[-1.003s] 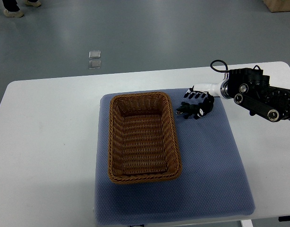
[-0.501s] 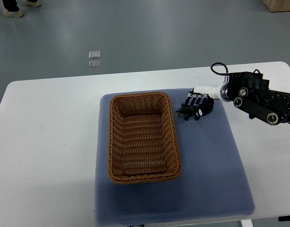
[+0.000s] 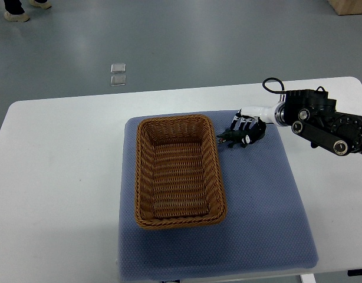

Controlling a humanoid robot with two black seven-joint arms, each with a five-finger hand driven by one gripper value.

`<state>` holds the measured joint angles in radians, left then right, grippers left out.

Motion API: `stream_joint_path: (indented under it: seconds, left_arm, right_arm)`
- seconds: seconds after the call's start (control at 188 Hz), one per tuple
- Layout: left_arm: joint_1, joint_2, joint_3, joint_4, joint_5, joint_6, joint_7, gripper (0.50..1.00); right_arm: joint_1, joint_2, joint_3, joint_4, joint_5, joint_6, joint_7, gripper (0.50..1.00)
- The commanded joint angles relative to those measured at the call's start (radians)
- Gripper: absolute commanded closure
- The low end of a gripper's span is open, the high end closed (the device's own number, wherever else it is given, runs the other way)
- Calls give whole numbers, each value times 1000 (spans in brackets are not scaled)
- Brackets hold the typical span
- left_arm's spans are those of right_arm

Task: Place crocodile in brown basket with right hand
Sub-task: 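Lift the crocodile up off the mat with the right hand, then carry the crocodile over the wicker basket and lower it inside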

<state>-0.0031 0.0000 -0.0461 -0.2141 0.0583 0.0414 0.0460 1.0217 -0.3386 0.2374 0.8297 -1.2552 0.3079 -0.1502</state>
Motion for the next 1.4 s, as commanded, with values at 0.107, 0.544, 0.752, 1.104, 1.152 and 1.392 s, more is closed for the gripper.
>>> stream_joint_path:
  seconds: [0.107,0.544,0.752,1.104,1.152,1.392]
  left_arm:
    - [0,0,0,-1,0,0,0,500]
    - [0,0,2,-5,0,0,0,500]
    - [0,0,2,-7,0,0,0,500]
    - [0,0,3,-8,2,0,2,500]
    - [0,0,3,-8,2,0,2,500]
    - [0,0,3,-8,2,0,2,500]
  right_arm:
    - [11,-14,13,2,5,7,1,1000]
    - [92,-68,14,6,14,14,4,1000]
    - [147,-91,14,11,16,45,4,1000]
    - [247,-106,14,109,19,69,8,1000]
    - [248,-99,14,127,19,68,20,1000]
    - [242,-11,14,186,20,63,67,1000]
